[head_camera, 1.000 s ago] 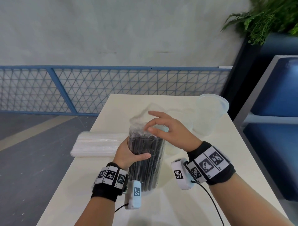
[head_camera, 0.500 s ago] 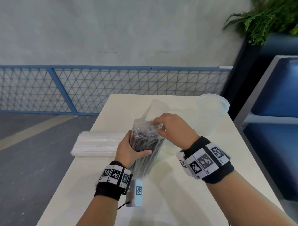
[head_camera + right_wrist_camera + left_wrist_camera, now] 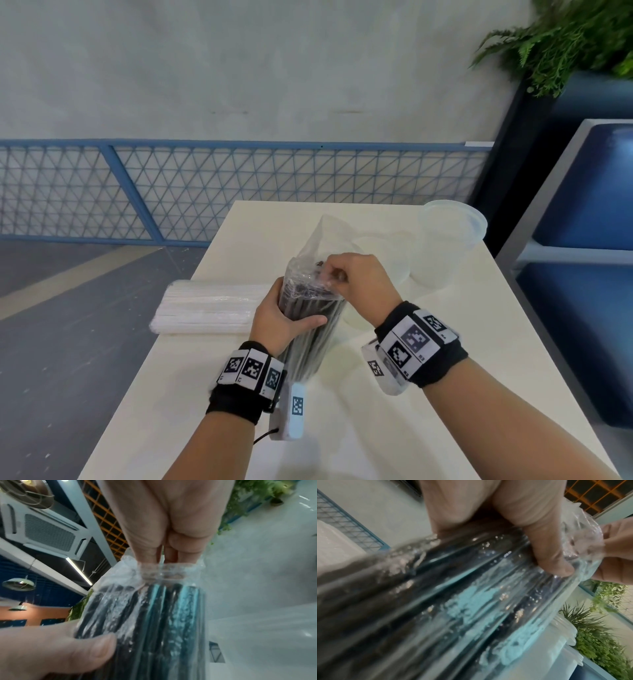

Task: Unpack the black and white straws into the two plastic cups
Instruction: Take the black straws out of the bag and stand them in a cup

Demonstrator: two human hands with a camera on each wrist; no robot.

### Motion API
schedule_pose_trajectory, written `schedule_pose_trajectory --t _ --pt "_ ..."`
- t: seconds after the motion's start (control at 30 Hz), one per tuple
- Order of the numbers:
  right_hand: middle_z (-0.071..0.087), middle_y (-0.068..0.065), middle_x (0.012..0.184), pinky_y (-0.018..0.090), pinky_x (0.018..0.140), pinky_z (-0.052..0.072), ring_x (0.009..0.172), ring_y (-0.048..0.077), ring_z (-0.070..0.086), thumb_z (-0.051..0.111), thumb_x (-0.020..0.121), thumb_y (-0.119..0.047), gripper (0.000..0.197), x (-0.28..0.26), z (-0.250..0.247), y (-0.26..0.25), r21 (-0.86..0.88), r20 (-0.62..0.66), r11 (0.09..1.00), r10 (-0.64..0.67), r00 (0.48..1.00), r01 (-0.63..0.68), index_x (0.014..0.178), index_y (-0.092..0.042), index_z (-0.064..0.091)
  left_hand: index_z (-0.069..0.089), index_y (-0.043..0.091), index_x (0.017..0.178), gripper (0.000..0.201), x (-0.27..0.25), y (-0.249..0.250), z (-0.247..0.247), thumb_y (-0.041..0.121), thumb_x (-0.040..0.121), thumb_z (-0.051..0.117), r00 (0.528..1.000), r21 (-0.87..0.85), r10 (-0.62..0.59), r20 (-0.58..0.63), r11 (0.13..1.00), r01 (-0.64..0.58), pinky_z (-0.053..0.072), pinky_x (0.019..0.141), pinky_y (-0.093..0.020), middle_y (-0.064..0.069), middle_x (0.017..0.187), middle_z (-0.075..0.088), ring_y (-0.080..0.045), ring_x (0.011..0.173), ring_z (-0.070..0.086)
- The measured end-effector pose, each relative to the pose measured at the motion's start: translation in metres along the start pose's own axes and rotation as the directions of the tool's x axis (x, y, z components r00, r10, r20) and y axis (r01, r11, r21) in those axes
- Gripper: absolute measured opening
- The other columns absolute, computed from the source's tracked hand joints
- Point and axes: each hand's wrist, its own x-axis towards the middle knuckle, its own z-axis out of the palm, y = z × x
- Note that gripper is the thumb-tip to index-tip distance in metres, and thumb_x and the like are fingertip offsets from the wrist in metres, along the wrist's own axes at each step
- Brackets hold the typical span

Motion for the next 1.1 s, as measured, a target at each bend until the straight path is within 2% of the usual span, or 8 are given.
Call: schedule_pose_trajectory --t 0.1,0.2,0.4,0.5,0.67,0.9,1.0,1.1 --pt "0.068 0.000 0.070 0.009 0.061 0.041 0.060 0.011 0.054 0.068 0.074 0.000 0.009 0.002 -0.008 0.004 0.130 -0.121 0.991 0.026 0.992 -0.010 0.073 -0.009 0.069 0.051 0.039 0.094 0.058 0.001 0.003 -0.001 0.017 0.056 0.088 1.000 0.033 -0.019 -0.006 0.999 0.019 0.046 0.069 -0.004 0.016 0.094 0.065 0.014 0.082 0.061" --pt "0.071 0.000 0.073 0.021 0.068 0.051 0.069 0.018 0.064 0.071 0.076 -0.007 0.007 0.007 -0.025 0.003 0.188 -0.235 0.982 0.037 0.971 0.008 0.073 -0.013 0.070 0.050 0.037 0.095 0.058 0.002 0.005 -0.003 0.016 0.057 0.087 1.000 0.044 -0.025 -0.003 0.999 0.025 0.044 0.066 0.000 0.018 0.094 0.063 0.013 0.084 0.057" --pt "0.064 -0.015 0.073 0.025 0.074 0.053 0.070 0.008 0.057 0.069 0.080 -0.010 0.008 0.016 -0.057 0.001 0.271 -0.394 0.962 0.088 0.915 0.024 0.077 -0.017 0.068 0.051 0.029 0.105 0.061 0.003 0.002 -0.002 0.016 0.057 0.087 0.999 0.042 -0.045 -0.022 0.998 0.046 0.045 0.066 0.000 0.016 0.094 0.064 0.006 0.088 0.059" --pt "0.058 -0.003 0.093 0.021 0.070 0.052 0.080 0.007 0.055 0.068 0.081 -0.012 0.018 0.010 -0.042 -0.002 0.423 -0.501 0.904 0.181 0.846 0.058 0.091 -0.021 0.057 0.053 0.023 0.111 0.064 0.004 -0.001 -0.001 0.017 0.057 0.088 0.996 0.016 -0.059 -0.072 0.998 0.061 0.047 0.071 -0.006 0.009 0.096 0.067 -0.001 0.090 0.062" --pt "0.056 -0.011 0.095 0.018 0.076 0.051 0.087 0.004 0.057 0.077 0.074 -0.021 0.044 -0.004 -0.006 -0.008 0.677 -0.279 0.728 0.389 0.878 -0.108 0.106 -0.015 0.048 0.056 0.018 0.116 0.069 0.002 -0.004 0.002 0.021 0.055 0.089 0.992 -0.041 -0.075 -0.101 0.997 0.071 0.051 0.090 -0.032 0.003 0.104 0.070 -0.011 0.099 0.065" --pt "0.061 -0.001 0.106 0.038 0.087 0.052 0.100 0.016 0.060 0.084 0.062 -0.033 0.067 0.006 0.006 -0.011 0.670 -0.213 0.712 0.453 0.865 -0.208 0.113 -0.015 0.045 0.049 0.029 0.116 0.070 -0.002 0.001 0.007 0.022 0.058 0.087 0.998 0.042 -0.030 -0.053 0.999 0.033 0.047 0.081 -0.014 0.017 0.101 0.063 0.002 0.094 0.060" --pt "0.066 0.001 0.100 0.044 0.084 0.054 0.094 0.020 0.064 0.084 0.061 -0.027 0.055 0.011 0.009 -0.014 0.696 -0.223 0.683 0.497 0.839 -0.219 0.106 -0.015 0.053 0.046 0.033 0.110 0.068 -0.002 0.003 0.010 0.022 0.058 0.087 0.998 0.062 -0.025 -0.052 0.998 0.029 0.041 0.074 -0.007 0.021 0.096 0.059 0.006 0.088 0.056" --pt "0.070 0.005 0.083 0.050 0.075 0.056 0.081 0.024 0.067 0.082 0.059 -0.021 0.032 0.021 0.005 -0.011 0.746 -0.218 0.630 0.535 0.816 -0.214 0.085 -0.018 0.063 0.048 0.038 0.103 0.064 0.001 0.004 0.010 0.023 0.056 0.088 0.998 0.042 -0.039 -0.048 0.998 0.041 0.047 0.079 -0.017 0.016 0.097 0.064 -0.001 0.091 0.061"
